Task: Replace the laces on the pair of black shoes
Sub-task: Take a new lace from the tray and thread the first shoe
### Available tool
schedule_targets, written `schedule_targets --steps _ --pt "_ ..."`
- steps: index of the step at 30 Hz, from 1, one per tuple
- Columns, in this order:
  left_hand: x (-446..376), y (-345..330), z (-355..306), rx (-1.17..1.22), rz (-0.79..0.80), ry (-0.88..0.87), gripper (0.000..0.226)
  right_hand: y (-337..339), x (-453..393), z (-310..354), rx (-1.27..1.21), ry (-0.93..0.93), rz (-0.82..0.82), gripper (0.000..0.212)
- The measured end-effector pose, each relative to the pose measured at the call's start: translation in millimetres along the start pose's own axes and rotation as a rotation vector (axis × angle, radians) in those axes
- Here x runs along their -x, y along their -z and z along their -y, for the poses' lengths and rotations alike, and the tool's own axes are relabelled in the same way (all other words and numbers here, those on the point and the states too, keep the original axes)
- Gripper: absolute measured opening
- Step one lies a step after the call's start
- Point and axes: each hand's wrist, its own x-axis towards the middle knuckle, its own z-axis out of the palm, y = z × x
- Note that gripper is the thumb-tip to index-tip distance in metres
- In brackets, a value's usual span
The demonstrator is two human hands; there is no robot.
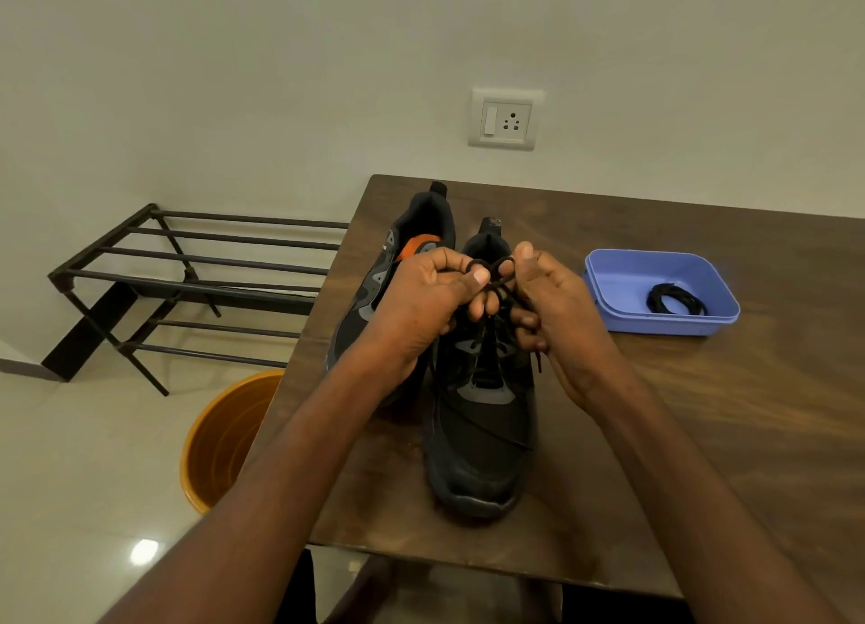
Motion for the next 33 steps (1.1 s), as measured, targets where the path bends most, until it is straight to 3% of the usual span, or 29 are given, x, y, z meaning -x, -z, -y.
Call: schedule_targets --steps 3,6,10,14,17,21,25,27,31,33 --pt "2 5 -2 0.032 0.089 -0.02 0.011 -4 -1 -4 0.014 0.019 -0.075 0.017" --pt "5 9 -4 0.028 0.183 -0.122 0.015 -9 -2 -4 -0.116 -0.042 -0.165 0.017" --pt "1 10 6 -0.304 0.068 -0.373 0.016 -12 -3 -1 -0.209 -0.074 -0.187 0.02" --pt "-1 10 9 -0.773 -0.045 -0.791 0.013 -11 -4 -2 -0.188 -0.083 -0.194 0.018" --pt "0 6 9 -0.829 -0.061 -0.93 0.012 -11 -3 0 -0.119 -0.086 -0.177 0.017" --pt "-2 4 11 -0.851 -0.054 -0.942 0.011 -7 -4 1 -0.072 -0.106 -0.132 0.02" --pt "-1 6 7 -0.865 0.0 -0.872 0.011 -8 -5 -2 0.066 -0.069 -0.142 0.025" --pt "2 2 3 -0.793 -0.012 -0.715 0.012 -9 -6 -4 0.077 -0.049 -0.17 0.025" --pt "1 2 -12 -0.014 -0.008 0.08 0.012 -6 -6 -2 0.01 -0.022 -0.08 0.027" --pt "0 8 -13 0.306 0.044 0.349 0.011 -4 -4 -1 0.03 -0.007 0.017 0.025"
